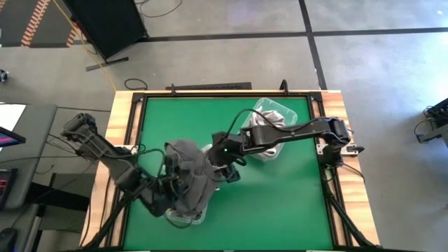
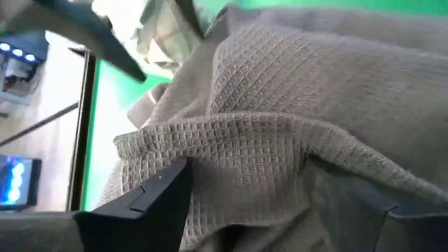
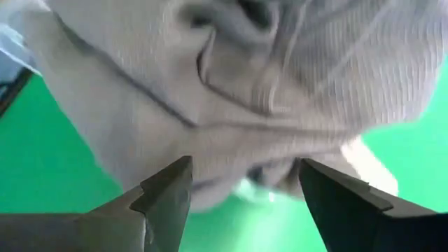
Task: Sort towels by color in basket
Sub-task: Put the black towel into the bottom transparent bin
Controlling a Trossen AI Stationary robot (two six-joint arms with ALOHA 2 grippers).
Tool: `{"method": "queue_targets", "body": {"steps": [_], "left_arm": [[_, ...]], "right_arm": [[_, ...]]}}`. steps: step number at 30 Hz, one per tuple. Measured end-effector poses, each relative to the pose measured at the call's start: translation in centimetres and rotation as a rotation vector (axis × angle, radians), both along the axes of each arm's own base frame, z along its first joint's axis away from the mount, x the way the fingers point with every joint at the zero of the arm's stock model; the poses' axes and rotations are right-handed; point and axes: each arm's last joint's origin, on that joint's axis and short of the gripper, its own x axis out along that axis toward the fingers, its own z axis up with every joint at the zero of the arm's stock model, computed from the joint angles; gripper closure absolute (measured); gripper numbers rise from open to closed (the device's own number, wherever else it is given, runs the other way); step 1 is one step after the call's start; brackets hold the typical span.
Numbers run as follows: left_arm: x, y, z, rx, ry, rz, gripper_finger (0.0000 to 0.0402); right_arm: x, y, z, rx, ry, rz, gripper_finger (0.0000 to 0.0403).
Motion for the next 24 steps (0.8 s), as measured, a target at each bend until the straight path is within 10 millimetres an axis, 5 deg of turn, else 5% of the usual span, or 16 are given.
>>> {"method": "queue_targets", "body": {"steps": [13, 24], "left_arm": [[3.0, 4.0, -6.5, -0.168, 0.126, -0.075, 0.0149], [3.1, 7.6, -11.3, -0.335, 0.167, -0.045, 0.0149]], "right_arm": [[-2.9, 2.3, -1.2, -0.008, 0.295, -0.118, 0.0112], [-4.5, 4.4, -1.7, 0.003, 0.425, -0.154, 0.0112]]}}
